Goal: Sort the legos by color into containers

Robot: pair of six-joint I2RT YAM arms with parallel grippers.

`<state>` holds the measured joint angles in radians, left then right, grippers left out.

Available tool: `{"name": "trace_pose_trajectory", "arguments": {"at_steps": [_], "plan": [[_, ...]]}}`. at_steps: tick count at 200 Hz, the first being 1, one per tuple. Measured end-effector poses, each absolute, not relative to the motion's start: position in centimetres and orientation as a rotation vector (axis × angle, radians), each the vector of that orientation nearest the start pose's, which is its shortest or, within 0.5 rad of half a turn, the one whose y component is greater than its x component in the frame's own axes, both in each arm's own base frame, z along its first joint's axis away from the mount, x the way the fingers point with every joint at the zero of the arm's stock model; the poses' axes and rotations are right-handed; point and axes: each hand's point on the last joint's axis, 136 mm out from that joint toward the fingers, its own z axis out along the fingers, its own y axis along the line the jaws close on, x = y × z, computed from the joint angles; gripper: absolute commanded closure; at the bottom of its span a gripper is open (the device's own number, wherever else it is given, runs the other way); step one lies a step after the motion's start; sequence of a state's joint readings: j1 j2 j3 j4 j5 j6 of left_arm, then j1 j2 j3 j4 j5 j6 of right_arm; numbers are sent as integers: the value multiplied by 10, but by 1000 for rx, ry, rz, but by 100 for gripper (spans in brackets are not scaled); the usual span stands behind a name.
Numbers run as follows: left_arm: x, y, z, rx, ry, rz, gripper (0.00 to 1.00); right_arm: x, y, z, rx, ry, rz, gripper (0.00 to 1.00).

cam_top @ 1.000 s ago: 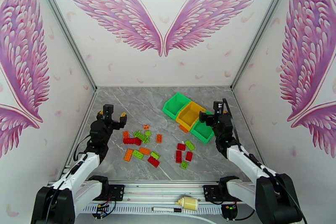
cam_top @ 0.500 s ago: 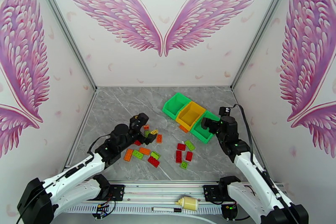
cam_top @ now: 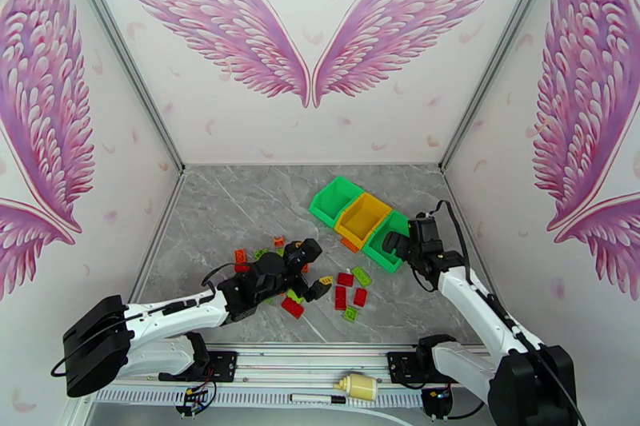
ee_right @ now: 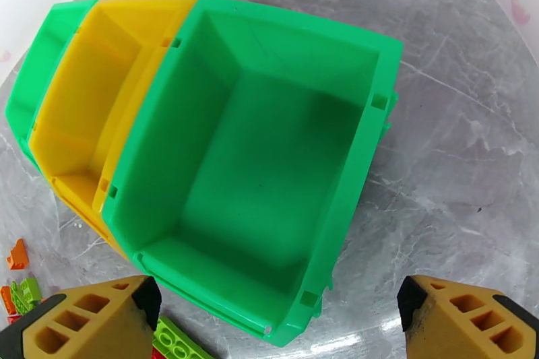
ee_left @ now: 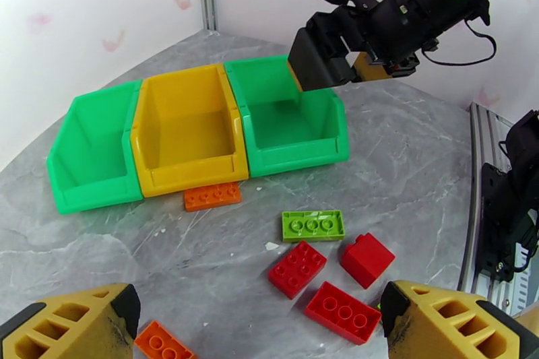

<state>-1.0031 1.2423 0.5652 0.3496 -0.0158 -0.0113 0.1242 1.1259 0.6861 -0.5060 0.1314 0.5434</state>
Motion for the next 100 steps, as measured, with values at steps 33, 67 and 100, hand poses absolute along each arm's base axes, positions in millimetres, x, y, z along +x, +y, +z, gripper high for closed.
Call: {"name": "trace_pose_trajectory", "arguments": {"at_steps": [33,67,100], "plan": [[218,-338,189,915,1702,-676,1,296,16,86,653,2488,116,25],[218,-339,191,914,1699,-676,1,295,15,77,735,2499,119,51],[218,-338,191,917,1699,-673,1,294,14,76,804,2483,130,65]]}}
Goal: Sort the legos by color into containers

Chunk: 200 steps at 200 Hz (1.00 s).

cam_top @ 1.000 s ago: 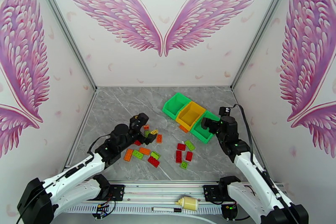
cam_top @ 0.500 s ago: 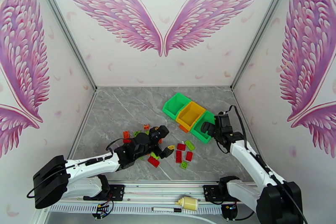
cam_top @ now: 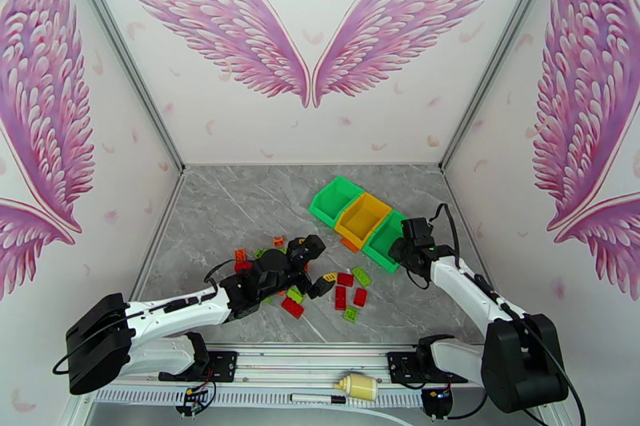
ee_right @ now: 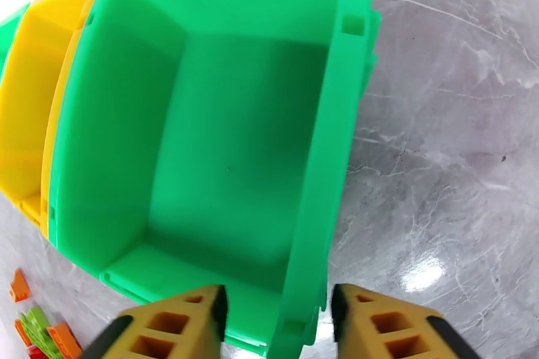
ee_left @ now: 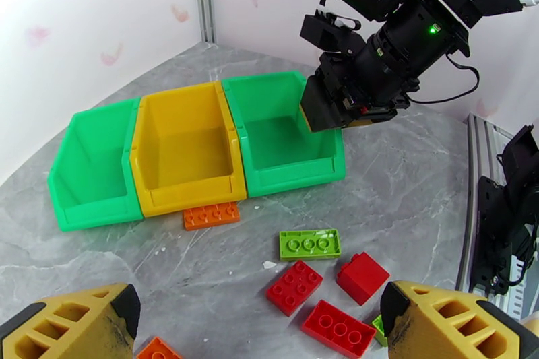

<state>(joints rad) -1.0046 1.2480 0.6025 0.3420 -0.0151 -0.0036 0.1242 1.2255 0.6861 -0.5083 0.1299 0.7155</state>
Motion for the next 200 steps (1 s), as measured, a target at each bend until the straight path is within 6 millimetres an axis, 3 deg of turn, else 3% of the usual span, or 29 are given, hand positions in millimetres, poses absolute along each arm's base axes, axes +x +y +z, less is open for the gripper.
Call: {"name": "trace_pose_trajectory", "arguments": {"at_steps": [40,108,138,200], "plan": [[218,-339,191,921,1696,-671,1,293,12,75,854,2469,126,76],[218,-338,191,921,1698,-670,1,302,9,77,869,2477,89,77],[218,-335,197,909,1689,-667,1,319,12,79,806,2510,72,77],[218,-322,207,862,1674,-645,1,380,33,83,555,2579,117,79]]}}
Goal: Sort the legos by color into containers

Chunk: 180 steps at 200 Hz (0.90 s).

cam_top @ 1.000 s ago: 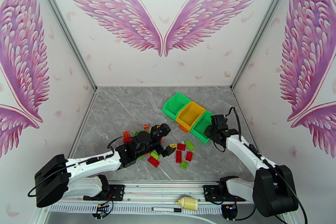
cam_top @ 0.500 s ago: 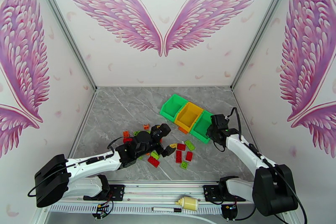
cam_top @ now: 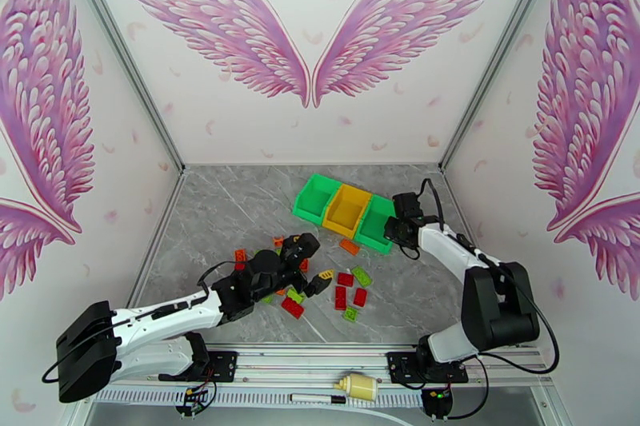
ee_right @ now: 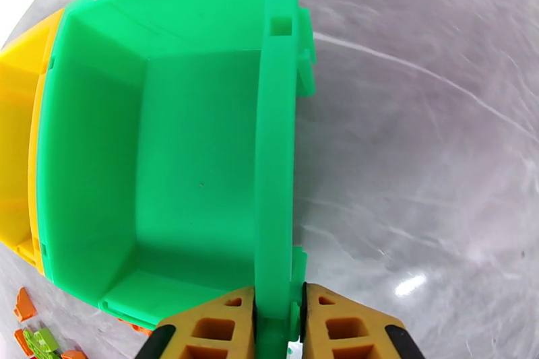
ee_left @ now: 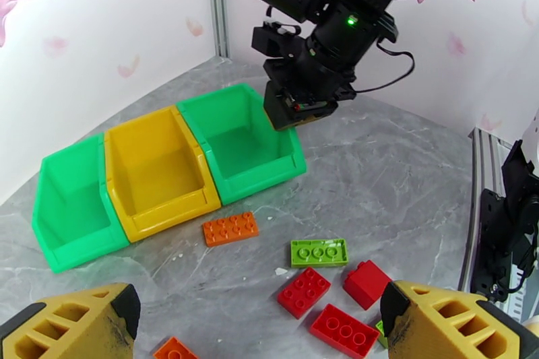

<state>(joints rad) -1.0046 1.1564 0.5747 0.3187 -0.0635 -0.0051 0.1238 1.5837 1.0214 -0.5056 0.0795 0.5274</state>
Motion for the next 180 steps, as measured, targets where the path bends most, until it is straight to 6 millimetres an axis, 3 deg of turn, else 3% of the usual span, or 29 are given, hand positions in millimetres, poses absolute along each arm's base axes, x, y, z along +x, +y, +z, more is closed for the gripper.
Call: {"name": "trace_pose_trajectory", "arguments": {"at_steps": [43,91,130,180], "plan": [[217,-310,201,824,1702,-623,1,425,61,86,357,2600,153,80],[217,-299,203,793,1710,-599,1,465,116,88,113,2606,197,80],[216,-290,201,763,1725,-589,1,480,147,82,16,2617,232,80],[215,-281,200,745,1739,-572,1,481,146,82,29,2618,215,81]]}}
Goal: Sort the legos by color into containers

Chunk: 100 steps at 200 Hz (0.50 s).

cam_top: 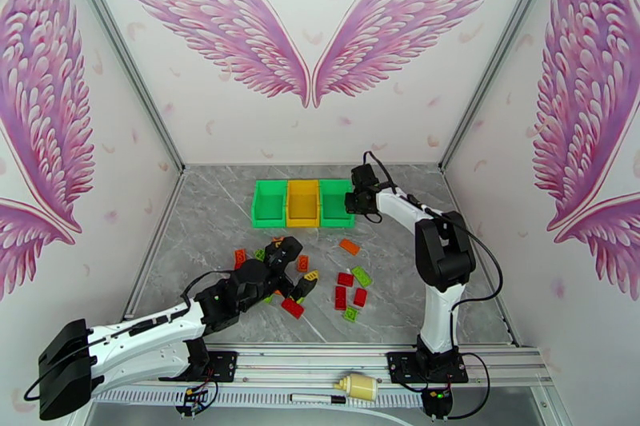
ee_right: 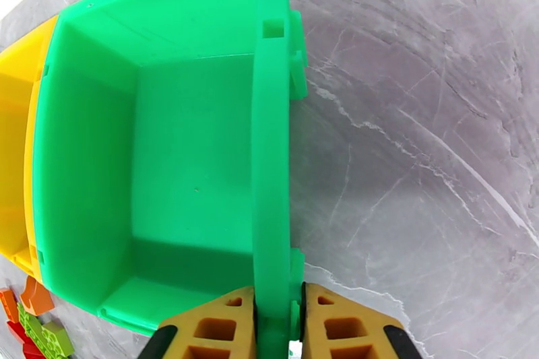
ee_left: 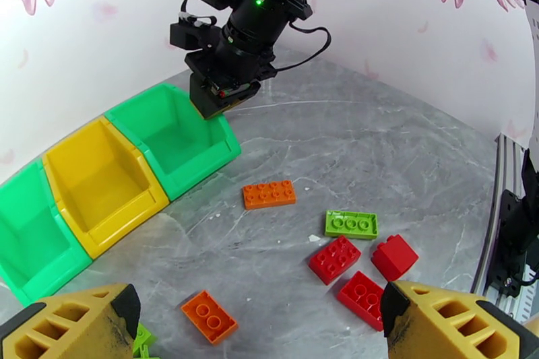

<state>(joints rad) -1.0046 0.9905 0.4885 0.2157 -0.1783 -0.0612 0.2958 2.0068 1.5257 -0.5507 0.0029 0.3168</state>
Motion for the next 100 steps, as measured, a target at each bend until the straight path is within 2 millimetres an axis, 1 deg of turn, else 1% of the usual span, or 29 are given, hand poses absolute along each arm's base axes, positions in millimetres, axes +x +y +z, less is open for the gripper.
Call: {"name": "trace_pose_trajectory", "arguments": {"at_steps": [79,100], "plan": [[215,-279,202,739,1735,-568,1,481,139,82,39,2620,162,81],[215,-279,202,737,1735,-568,1,481,133,82,53,2620,141,78]]}}
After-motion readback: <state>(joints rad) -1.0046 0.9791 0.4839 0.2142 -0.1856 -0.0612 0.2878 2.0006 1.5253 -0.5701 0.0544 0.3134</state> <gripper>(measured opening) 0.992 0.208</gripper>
